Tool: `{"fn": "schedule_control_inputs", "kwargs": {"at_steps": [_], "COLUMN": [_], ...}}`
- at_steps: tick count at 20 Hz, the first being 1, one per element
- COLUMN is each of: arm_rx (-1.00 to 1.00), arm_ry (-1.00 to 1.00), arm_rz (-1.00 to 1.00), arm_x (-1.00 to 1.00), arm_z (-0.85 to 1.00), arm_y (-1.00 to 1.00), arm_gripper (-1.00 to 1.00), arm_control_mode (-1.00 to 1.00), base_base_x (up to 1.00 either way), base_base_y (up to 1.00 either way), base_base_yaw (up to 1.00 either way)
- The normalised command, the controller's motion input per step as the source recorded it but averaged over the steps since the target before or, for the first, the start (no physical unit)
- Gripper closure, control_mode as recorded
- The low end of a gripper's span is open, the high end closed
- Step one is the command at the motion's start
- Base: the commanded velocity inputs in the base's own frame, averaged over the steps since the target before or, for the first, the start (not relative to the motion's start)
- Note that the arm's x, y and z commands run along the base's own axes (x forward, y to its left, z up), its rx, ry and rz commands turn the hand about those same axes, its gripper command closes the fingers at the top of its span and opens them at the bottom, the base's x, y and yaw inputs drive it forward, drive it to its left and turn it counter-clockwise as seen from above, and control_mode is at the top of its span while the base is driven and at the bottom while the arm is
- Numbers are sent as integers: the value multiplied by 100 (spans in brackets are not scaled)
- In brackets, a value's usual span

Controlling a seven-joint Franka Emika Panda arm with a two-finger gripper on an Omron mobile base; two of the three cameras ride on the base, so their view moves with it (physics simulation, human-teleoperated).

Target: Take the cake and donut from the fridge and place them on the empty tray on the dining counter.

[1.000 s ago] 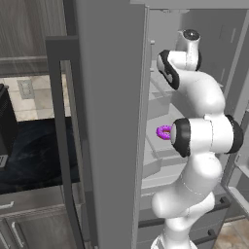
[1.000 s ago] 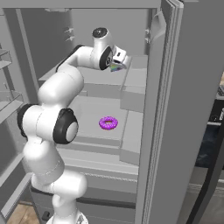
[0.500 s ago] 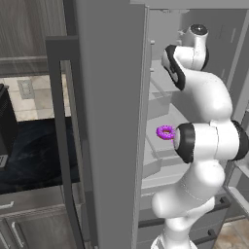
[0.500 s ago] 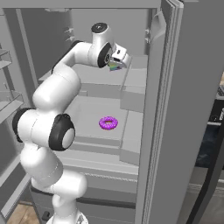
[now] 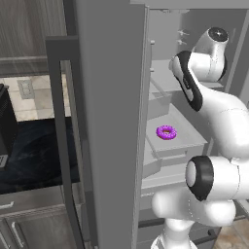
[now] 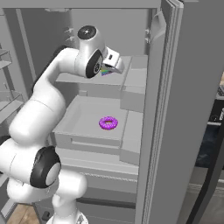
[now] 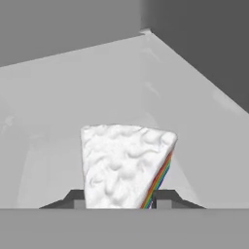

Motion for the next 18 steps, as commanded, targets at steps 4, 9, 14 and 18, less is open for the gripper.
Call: {"fn": "schedule_control_inputs", "kwargs": {"at_steps": [4,9,14,18], "arm_rx": [0,0,-3,-6], "arm_ry": [0,0,0,-3], "arm_rz": [6,7,6,5], "arm_x": [-100,-100,-100,-100], "arm_z": [37,25,8,0], "arm_y": [31,29,34,20], "arm_gripper": [100,100,100,100], "arm_control_mode": [-100,-100,-100,-100], "base_base_x": [0,0,0,0], "base_base_y": [0,0,0,0], "base_base_yaw": [0,0,0,0]}}
